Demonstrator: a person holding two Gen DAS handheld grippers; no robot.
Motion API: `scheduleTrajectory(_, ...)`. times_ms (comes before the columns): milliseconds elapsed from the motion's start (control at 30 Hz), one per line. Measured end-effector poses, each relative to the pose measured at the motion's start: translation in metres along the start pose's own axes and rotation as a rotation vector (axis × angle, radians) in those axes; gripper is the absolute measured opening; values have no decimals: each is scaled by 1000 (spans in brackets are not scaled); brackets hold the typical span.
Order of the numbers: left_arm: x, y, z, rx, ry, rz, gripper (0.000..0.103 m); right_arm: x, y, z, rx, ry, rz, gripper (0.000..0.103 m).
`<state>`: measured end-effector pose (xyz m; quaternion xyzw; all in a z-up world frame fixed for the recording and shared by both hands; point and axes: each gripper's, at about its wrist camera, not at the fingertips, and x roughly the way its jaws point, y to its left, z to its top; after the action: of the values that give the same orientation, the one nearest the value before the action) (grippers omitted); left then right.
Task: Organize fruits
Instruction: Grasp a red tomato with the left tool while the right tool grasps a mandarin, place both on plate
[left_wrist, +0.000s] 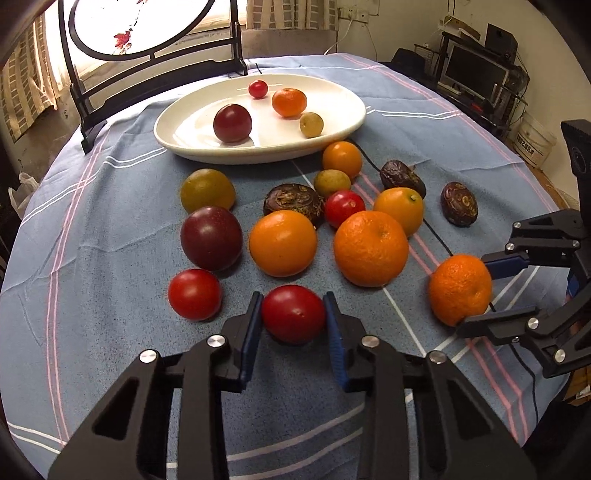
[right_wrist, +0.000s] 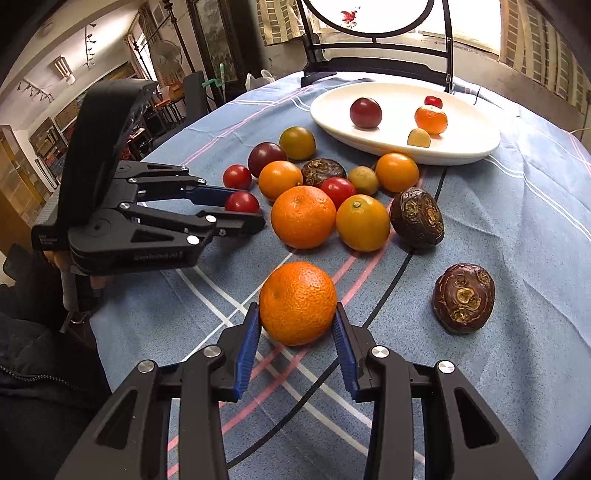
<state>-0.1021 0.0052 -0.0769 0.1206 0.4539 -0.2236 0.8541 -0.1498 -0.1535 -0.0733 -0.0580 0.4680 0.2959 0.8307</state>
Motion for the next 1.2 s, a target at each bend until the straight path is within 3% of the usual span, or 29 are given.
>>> scheduleTrajectory(233, -6, -5, -6, 25, -6, 6, 32, 1, 1, -1, -10, 9, -7, 42)
scheduleTrajectory(300, -5, -3, -6, 16, 1, 3, 32, 1, 2, 0, -8, 5, -29, 50)
scheduleTrajectory(433, -5, -4, -6, 17, -1, 1, 32, 0, 5, 2, -27, -23, -61, 53)
scheduleTrajectory(567, -5, -5, -7, 18, 0, 3, 32, 5, 6, 5, -48, -15, -95, 43)
scheduleTrajectory(800, -18, -5, -5, 20, -28, 2, 32, -7, -1, 4, -16, -33, -60, 42)
scheduleTrajectory(1000, -45, -2, 20, 33, -120, 11, 32, -36, -9, 21, -20, -124, -76, 42)
scheduleTrajectory(1200, -56, 14, 74, 7, -210, 68, 32, -66, -24, 59, -32, -243, -118, 42)
